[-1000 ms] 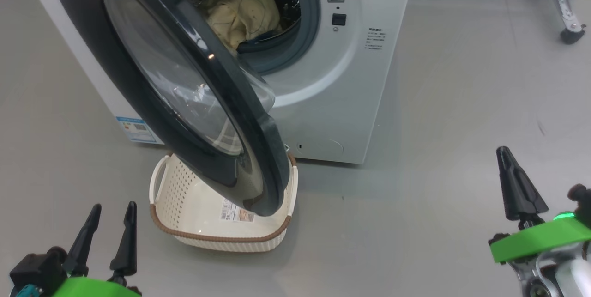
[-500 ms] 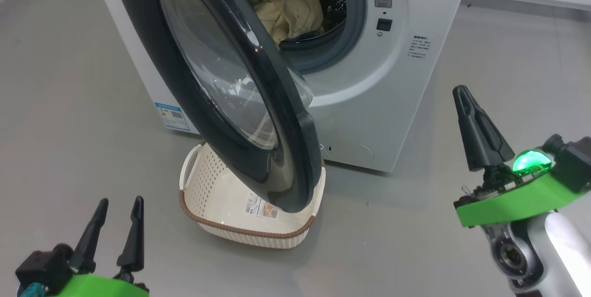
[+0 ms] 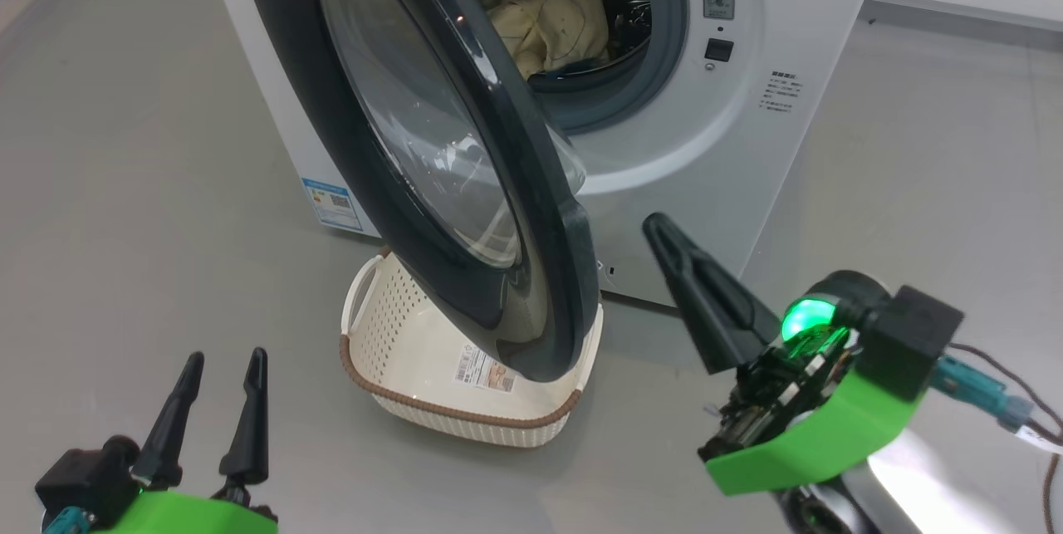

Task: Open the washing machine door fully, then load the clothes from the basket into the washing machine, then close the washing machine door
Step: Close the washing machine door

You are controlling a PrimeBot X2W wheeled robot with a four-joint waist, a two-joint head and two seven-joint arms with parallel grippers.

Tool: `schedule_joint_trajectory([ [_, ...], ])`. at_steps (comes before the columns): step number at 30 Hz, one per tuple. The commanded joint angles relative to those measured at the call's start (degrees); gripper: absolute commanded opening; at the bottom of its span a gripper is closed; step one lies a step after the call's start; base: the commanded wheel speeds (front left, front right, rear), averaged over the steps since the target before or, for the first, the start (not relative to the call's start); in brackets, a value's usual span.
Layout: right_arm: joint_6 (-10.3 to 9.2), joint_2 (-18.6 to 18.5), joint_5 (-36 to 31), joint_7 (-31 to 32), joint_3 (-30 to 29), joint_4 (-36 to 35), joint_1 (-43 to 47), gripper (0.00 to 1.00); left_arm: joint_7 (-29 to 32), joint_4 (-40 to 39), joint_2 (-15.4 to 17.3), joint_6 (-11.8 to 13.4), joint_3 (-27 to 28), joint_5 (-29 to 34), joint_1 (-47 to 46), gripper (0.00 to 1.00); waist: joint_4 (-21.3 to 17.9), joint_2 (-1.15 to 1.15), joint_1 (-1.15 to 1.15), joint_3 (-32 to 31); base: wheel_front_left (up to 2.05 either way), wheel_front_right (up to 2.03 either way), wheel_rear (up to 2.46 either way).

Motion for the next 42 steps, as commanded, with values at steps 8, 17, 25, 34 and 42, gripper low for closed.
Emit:
schedule_joint_trajectory([
  [8, 0.58, 1.5, 1.0, -0.4, 9.8, 1.8, -3.7, 0.0, -0.8, -2.0, 0.2, 0.0, 1.4, 0.3, -3.5, 1.0, 1.7, 0.0, 0.0, 1.0, 0.0, 0.0, 0.0],
  [17, 0.58, 1.3, 2.4, -0.4, 16.2, 9.2, -5.1, 0.0, -0.8, -1.7, -0.6, 0.0, 0.7, 0.1, -4.4, 1.0, 3.7, 0.0, 0.0, 2.1, 0.0, 0.0, 0.0],
  [25, 0.58, 2.1, 3.7, -0.4, 16.1, 14.6, -5.5, 0.0, -0.8, -1.5, -1.2, 0.0, 0.4, -0.1, -4.9, 1.0, 4.4, 0.0, 0.0, 3.2, 0.0, 0.0, 0.0],
  [34, 0.58, 3.5, 4.3, -0.4, 14.8, 18.1, -7.7, 0.0, -0.8, -1.3, -1.8, 0.0, 0.1, -0.3, -6.0, 1.0, 4.8, 0.0, 0.0, 4.5, 0.0, 0.0, 0.0],
  [42, 0.58, 3.9, 4.0, -0.4, 12.5, 19.8, -9.0, 0.0, -0.8, -1.5, -2.1, 0.0, 0.0, -0.2, -6.9, 1.0, 5.0, 0.0, 0.0, 5.6, 0.0, 0.0, 0.0],
])
